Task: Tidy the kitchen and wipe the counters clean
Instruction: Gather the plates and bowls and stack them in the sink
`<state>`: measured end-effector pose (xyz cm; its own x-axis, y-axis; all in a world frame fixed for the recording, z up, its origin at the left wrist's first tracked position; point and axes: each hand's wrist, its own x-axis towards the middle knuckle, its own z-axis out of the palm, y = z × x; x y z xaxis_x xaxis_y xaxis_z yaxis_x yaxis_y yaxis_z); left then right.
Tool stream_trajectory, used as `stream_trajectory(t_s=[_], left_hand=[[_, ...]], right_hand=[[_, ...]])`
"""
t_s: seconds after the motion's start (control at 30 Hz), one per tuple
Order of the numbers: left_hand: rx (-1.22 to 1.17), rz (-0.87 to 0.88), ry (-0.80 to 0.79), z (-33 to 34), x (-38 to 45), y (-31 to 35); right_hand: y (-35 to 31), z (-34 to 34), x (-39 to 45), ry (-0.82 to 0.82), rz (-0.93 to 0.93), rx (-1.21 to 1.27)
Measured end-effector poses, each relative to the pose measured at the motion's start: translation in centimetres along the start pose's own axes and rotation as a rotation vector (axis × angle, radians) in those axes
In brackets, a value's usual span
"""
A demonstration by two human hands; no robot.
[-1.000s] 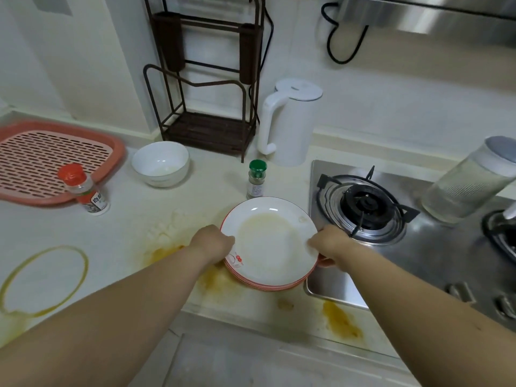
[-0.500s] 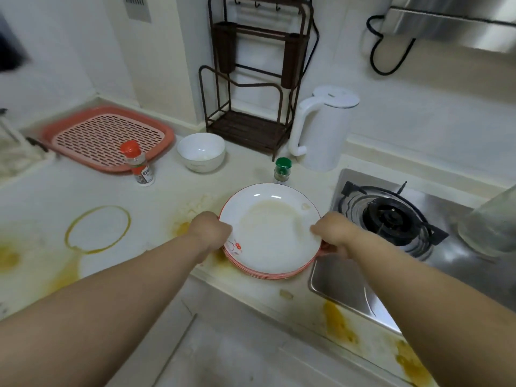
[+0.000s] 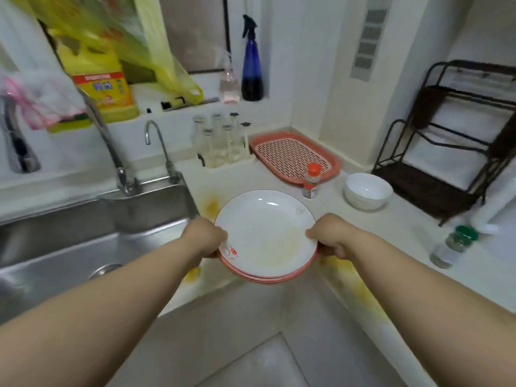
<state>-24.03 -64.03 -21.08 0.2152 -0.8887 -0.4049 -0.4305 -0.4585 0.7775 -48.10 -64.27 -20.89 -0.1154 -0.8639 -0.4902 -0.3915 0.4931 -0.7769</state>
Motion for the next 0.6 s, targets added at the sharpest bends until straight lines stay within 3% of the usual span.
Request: stream_trajectory(t_s=[0.17,0.37,0.6], left_hand=[[-0.082,-0.089,0.113,-9.7,4.5,-5.2],[-0.059,-0.167,0.158,-19.6,12.5,-10.9],[0.040,-0.264,0.097,-22.4,20.7,-15.9]], right_hand=[[-6.8,10.6,3.8,-0.140,-0.061,-0.050],[-12.6,23.7,9.3,-0.171,0.006,-0.116],[-13.5,33.1,14.8,-0.132,0.170,-0.237]])
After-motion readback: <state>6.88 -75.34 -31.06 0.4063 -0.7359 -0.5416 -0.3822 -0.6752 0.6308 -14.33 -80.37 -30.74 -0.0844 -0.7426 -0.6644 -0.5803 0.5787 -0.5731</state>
